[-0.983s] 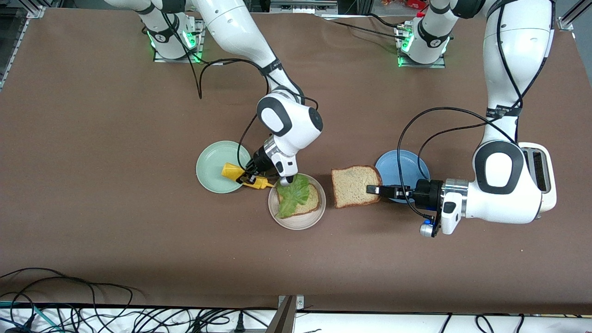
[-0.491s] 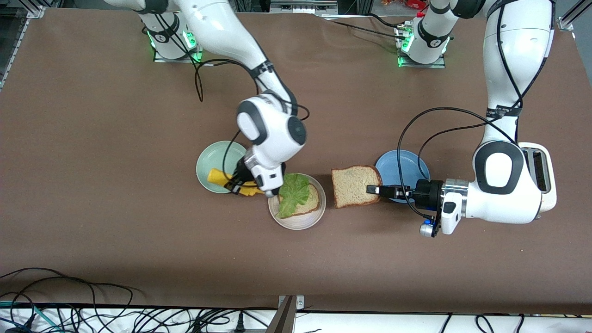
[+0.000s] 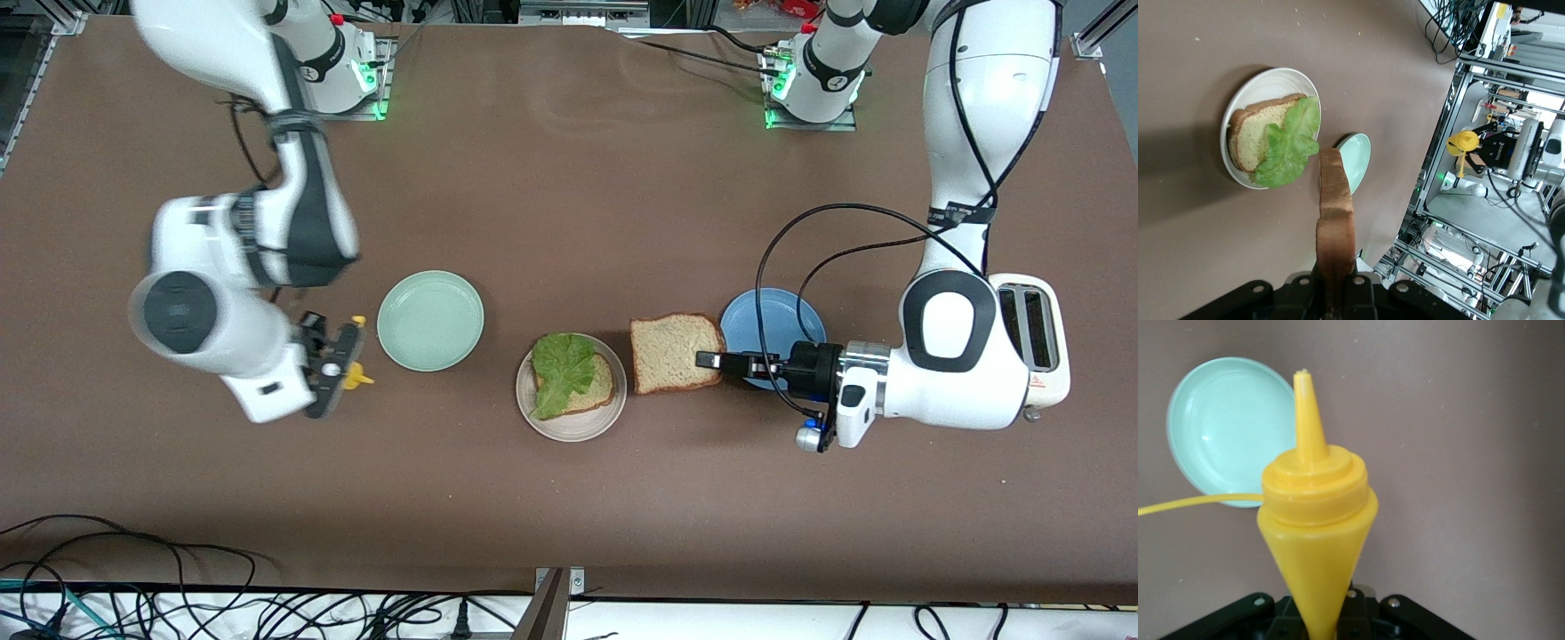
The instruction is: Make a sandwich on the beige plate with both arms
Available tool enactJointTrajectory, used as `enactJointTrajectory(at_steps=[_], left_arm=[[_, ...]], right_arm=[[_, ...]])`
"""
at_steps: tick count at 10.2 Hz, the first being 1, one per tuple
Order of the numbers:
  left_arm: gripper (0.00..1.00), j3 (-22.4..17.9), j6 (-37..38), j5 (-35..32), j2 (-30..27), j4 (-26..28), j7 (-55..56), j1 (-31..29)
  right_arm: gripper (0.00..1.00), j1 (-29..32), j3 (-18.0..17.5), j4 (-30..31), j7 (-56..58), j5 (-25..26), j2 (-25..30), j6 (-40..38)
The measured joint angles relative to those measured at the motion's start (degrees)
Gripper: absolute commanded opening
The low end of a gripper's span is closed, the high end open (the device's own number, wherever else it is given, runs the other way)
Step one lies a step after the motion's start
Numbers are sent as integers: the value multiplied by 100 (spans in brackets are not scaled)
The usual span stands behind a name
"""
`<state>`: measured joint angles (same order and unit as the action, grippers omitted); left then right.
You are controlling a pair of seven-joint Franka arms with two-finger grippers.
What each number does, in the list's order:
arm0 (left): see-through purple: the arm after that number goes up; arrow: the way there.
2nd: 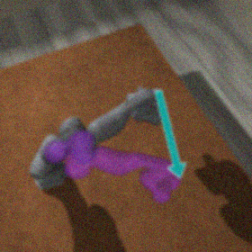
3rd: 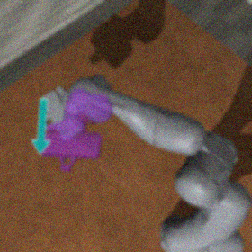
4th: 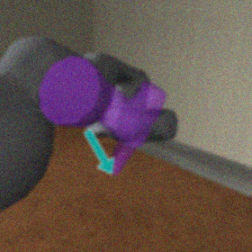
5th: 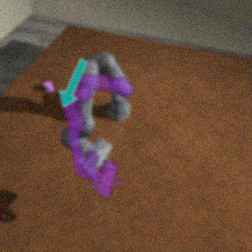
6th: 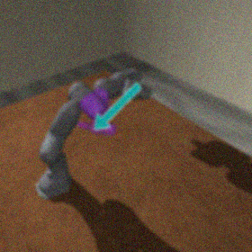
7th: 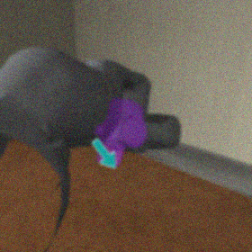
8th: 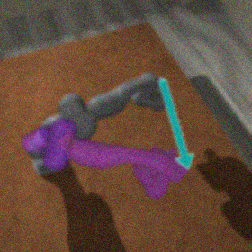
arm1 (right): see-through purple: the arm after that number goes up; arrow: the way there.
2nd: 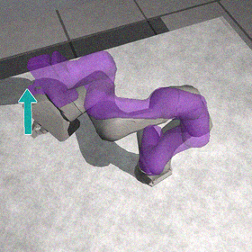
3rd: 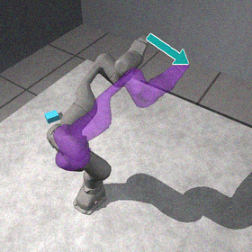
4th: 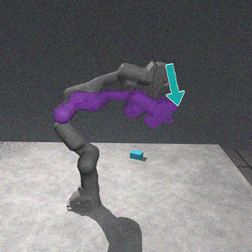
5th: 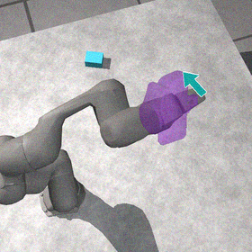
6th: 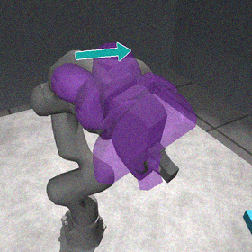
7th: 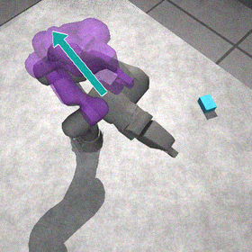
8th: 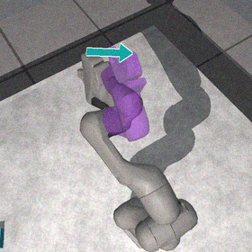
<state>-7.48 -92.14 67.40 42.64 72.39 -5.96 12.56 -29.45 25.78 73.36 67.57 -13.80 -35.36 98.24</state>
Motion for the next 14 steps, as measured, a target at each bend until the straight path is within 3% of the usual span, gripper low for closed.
enactJointTrajectory(at_steps=[3,6,10,14], left_arm=[[0,14,-11,25,12,0,8,281],[0,17,-463,684,89,4,12,617],[0,23,-1562,1081,444,9,3,1068],[0,31,-2326,1204,767,9,-8,1414]], right_arm=[[0,606,0,1321,1340,-822,828,-16],[0,1567,73,2703,3188,-1999,1365,-40],[0,1986,736,3985,5316,-3042,1423,-411],[0,2657,758,4583,6856,-3678,1123,-883]])
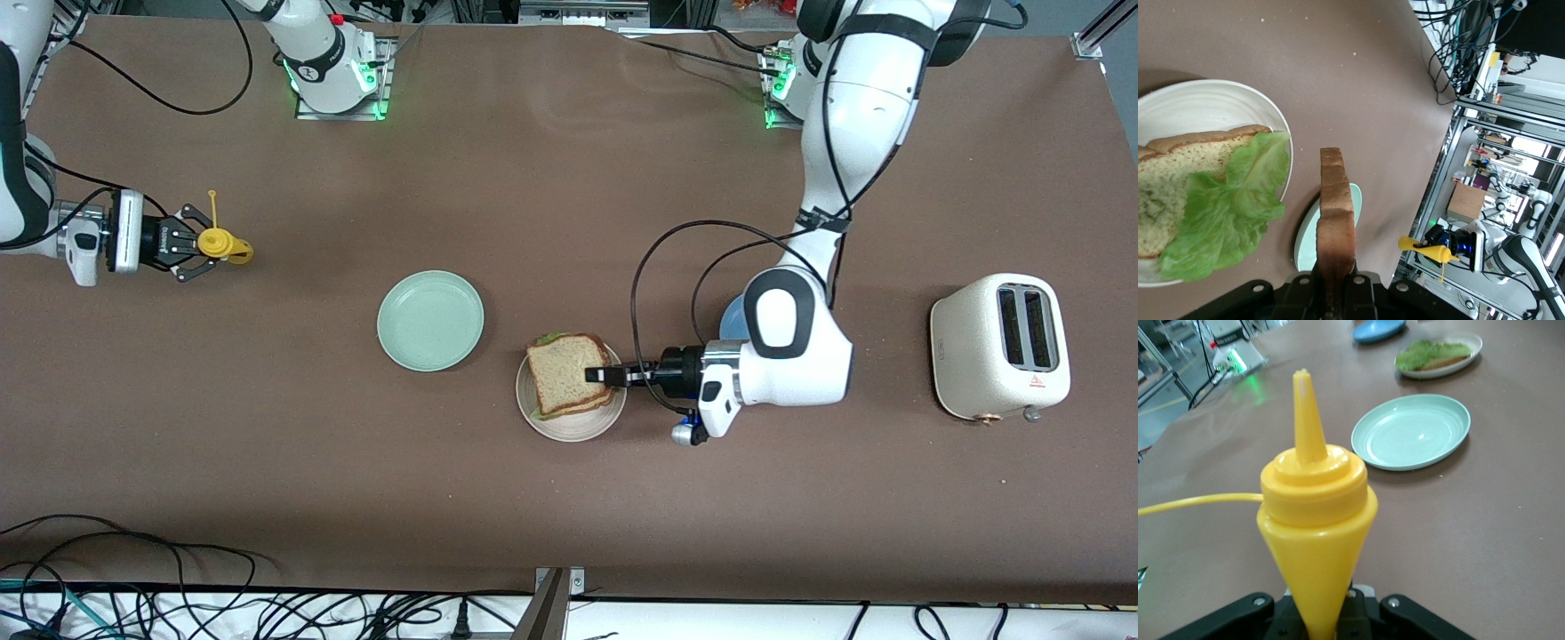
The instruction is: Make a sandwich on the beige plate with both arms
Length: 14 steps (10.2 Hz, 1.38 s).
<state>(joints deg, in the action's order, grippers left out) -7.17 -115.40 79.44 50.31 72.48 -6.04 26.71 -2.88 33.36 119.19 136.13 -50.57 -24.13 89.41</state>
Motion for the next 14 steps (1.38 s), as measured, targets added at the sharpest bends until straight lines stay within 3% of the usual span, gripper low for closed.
enactJointTrajectory(at_steps=[4,7,8,9,10,11,14], left_arm=[[0,-2,-71,21,159,0,-133,95],[0,-9,-75,21,303,0,-300,103],[0,-10,-100,22,338,-1,-384,103],[53,-11,-192,22,382,0,-491,107],[100,-10,-298,22,428,0,-669,121],[100,-10,-351,22,460,0,-866,142],[100,-27,-419,9,501,-1,-1139,175]], right_arm=[[0,312,-9,55,1231,-781,-1062,-449],[0,313,-68,-115,1503,-1050,-1345,-468],[14,316,-95,-163,1585,-1159,-1424,-489],[63,315,-143,-188,1621,-1220,-1482,-496],[66,313,-175,-220,1640,-1250,-1532,-524],[67,313,-182,-239,1643,-1259,-1542,-538],[83,355,-178,-319,1643,-1260,-1543,-598]])
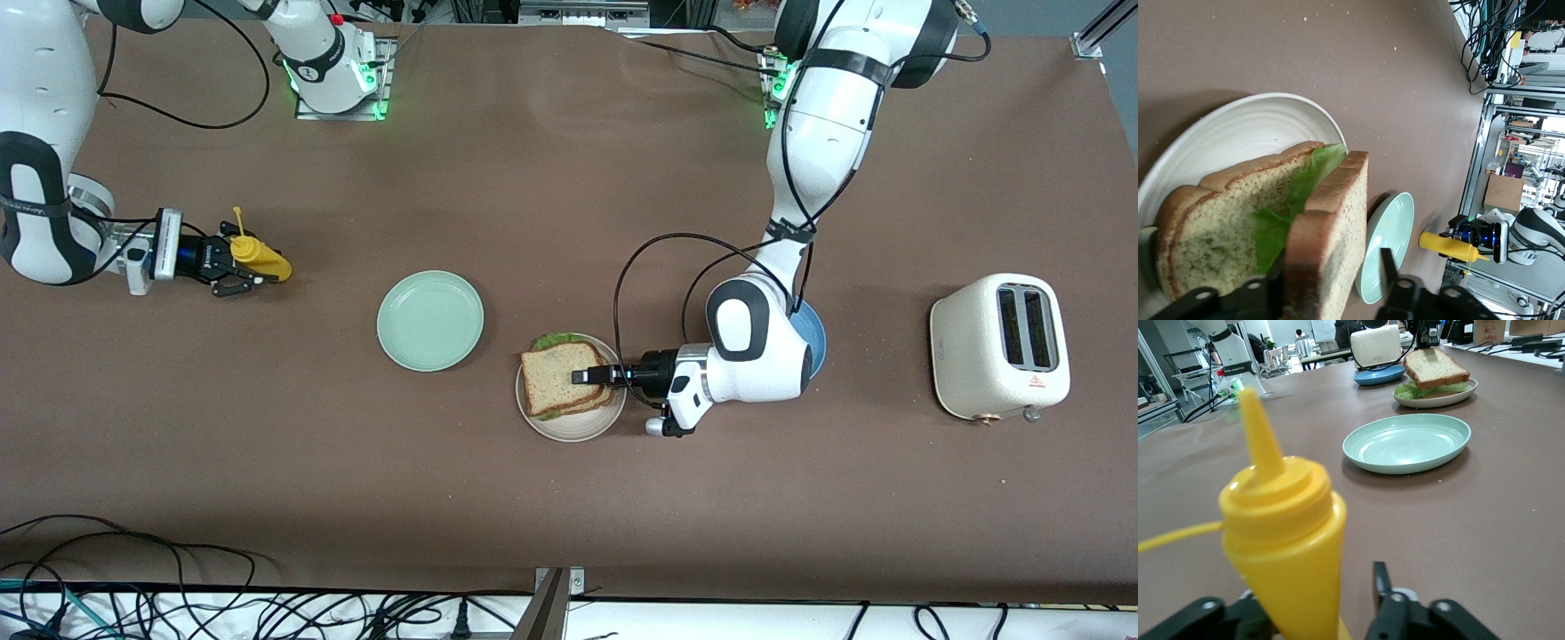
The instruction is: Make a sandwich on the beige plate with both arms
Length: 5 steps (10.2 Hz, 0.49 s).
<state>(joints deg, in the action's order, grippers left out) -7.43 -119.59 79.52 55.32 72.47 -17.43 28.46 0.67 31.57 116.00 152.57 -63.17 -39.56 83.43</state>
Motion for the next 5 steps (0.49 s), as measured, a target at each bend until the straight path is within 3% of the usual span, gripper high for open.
enactJointTrajectory(at_steps=[1,5], left_arm=[[100,-35,-14,-123,0,-4,-29,-2],[100,-367,271,-1530,-304,-156,59,-260]], right_arm=[[89,92,13,-51,0,10,0,-59],[89,807,36,-539,-69,641,-34,-278]])
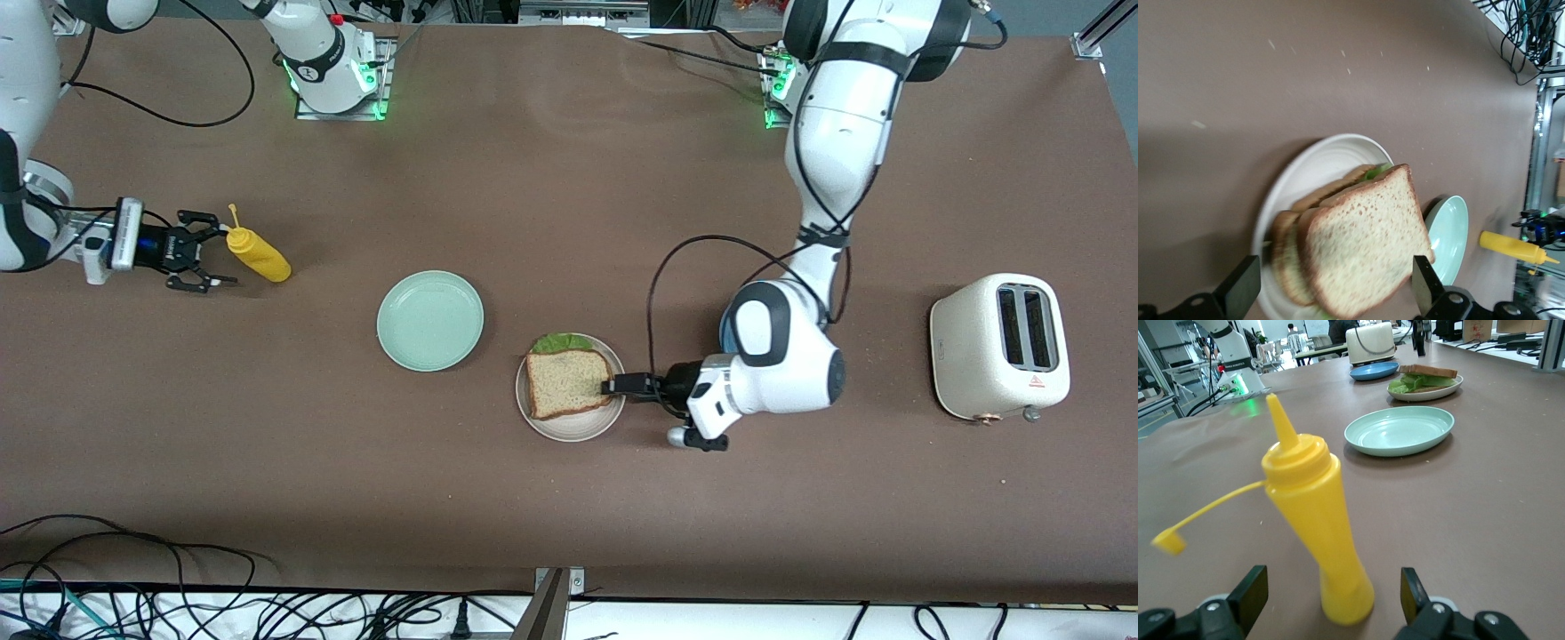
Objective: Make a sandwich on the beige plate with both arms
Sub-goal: 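Withdraw the left gripper while the right gripper releases the mustard bottle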
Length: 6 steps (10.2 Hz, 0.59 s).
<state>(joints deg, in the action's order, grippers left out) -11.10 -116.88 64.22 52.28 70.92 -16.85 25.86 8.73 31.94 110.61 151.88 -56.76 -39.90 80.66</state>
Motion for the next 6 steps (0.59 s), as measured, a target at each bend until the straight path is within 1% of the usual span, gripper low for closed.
enactJointTrajectory(at_steps=[2,4,6], left_arm=[[100,-43,865,-787,-356,-9,184,-512],[100,-77,1463,-1852,-764,-28,547,-931],[100,-102,1976,-2980,-1267,-34,1061,-1319]], right_arm=[[89,122,19,-585,-761,413,-2,-197],[90,110,62,-1423,-2092,791,31,-435],[96,14,75,-2246,-3702,1170,148,-556]])
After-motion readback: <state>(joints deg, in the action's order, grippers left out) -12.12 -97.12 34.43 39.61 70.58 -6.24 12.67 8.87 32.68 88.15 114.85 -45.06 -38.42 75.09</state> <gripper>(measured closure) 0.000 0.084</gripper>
